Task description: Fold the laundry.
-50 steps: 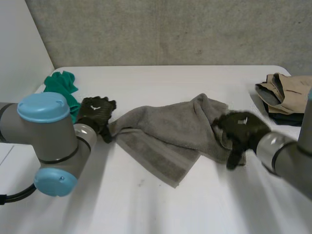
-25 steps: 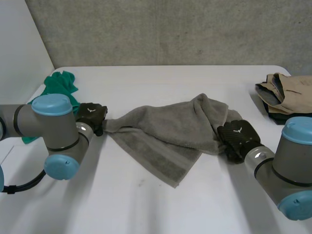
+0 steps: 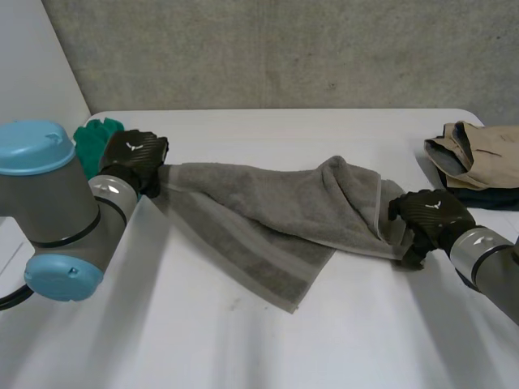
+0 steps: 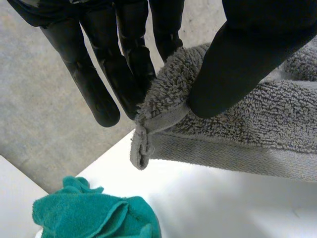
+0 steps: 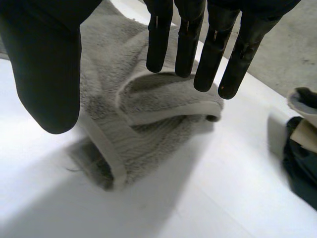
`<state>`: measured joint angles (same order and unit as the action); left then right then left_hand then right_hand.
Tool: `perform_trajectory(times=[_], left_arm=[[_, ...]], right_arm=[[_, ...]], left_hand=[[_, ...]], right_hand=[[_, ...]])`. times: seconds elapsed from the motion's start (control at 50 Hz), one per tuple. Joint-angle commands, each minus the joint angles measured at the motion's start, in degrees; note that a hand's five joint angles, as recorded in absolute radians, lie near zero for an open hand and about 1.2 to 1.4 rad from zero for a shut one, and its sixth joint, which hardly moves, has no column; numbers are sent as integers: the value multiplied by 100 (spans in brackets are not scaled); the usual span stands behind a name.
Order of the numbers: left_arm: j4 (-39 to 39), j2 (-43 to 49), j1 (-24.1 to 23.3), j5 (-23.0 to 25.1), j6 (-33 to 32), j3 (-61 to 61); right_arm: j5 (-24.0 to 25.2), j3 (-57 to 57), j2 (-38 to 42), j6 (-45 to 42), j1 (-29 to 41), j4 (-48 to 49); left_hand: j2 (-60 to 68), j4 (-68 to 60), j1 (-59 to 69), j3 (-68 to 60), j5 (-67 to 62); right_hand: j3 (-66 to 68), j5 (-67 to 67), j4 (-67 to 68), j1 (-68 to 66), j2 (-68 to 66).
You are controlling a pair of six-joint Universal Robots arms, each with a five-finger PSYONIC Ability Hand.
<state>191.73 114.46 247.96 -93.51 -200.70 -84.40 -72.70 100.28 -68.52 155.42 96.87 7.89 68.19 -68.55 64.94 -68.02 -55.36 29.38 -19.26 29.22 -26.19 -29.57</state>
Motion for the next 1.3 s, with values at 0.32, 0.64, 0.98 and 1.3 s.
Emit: perform_trajectory(times=[0.32, 0.64, 0.98, 1.3], left_arm=[[-206, -20, -20, -1, -4, 3], [-1797, -1541, 33, 25, -1268, -340], [-155, 673, 24, -141, -2641, 1451], [2950, 999, 95, -326, -2158, 3108]], right_arm=[[151, -676, 955, -513, -142, 468], [72, -1695, -1146, -2032, -459, -2975], [-956, -3951, 1155, -2957, 209, -1753], [-1018, -4702, 1104, -2008, 403, 2815]], left_hand=[[1181, -1145, 1506, -1198, -1464], [1181, -1145, 1506, -1198, -1464], [1181, -1145, 1506, -1198, -1464], [1181, -1145, 1506, -1198, -1464]], right_hand=[[5062, -5074, 5078, -5381, -5043], [5062, -5074, 5078, -5381, -5043], [5062, -5074, 5078, -5381, -5043], [5062, -5074, 5078, -5381, -5043]])
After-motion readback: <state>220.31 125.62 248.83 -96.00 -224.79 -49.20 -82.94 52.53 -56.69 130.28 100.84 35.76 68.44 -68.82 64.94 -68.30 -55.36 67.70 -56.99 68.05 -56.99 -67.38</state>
